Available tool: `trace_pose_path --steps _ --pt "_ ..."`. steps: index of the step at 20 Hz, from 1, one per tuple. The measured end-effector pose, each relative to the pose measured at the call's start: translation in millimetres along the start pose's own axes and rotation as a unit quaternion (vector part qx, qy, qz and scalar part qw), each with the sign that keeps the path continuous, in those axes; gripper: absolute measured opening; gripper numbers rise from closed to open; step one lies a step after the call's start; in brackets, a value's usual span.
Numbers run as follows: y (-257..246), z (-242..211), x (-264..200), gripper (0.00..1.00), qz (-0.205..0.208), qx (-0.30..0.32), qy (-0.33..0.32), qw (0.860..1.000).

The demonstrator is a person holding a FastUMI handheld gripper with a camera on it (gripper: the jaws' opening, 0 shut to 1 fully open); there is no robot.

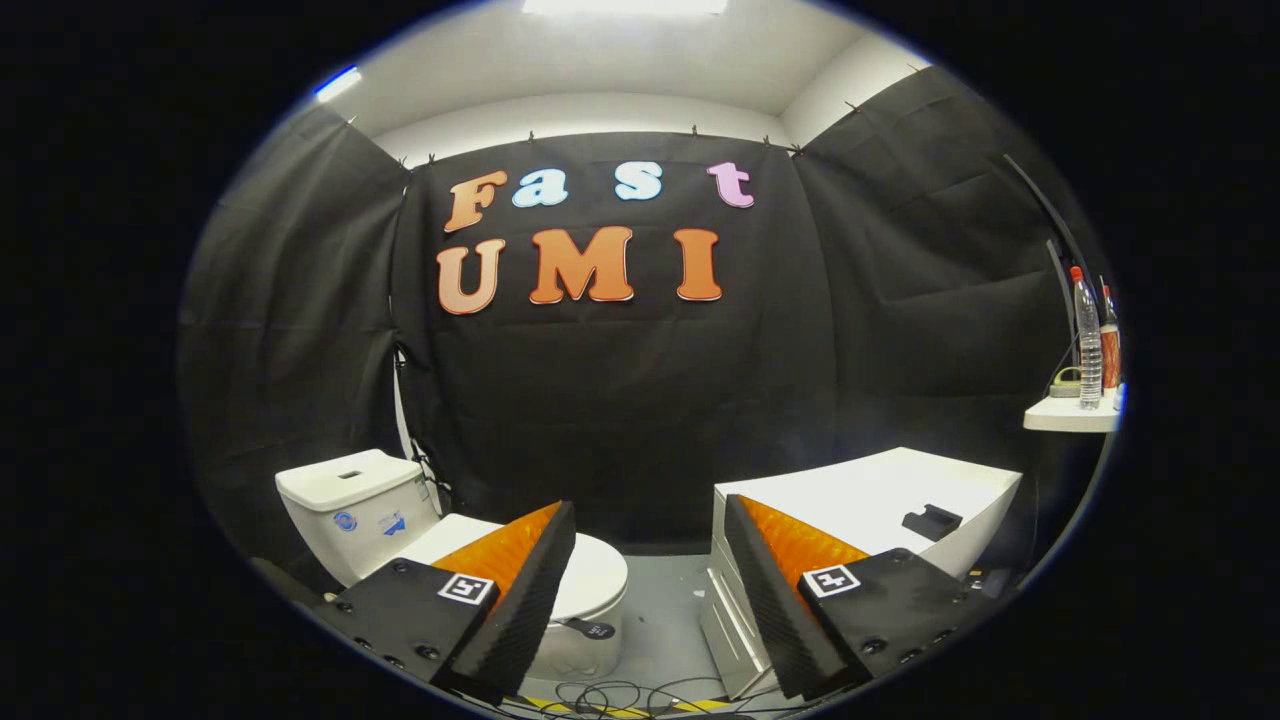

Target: Open the toilet lid.

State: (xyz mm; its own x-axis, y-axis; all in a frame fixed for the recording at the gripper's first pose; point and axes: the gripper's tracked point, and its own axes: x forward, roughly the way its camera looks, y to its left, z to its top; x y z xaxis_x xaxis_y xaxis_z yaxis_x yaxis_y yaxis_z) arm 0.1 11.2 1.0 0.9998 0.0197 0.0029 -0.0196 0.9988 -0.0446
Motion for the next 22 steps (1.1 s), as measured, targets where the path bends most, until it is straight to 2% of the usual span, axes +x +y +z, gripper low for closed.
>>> trace_pose_path --steps 12,18,22 --pt "4 2 -1 0.96 0.003 -0.013 -0.003 1.0" --pt "-9 7 -1 0.96 -0.02 -0.005 -0.01 1.0" --pt "1 22 -6 0.96 -0.01 -0.013 -0.03 0.999"
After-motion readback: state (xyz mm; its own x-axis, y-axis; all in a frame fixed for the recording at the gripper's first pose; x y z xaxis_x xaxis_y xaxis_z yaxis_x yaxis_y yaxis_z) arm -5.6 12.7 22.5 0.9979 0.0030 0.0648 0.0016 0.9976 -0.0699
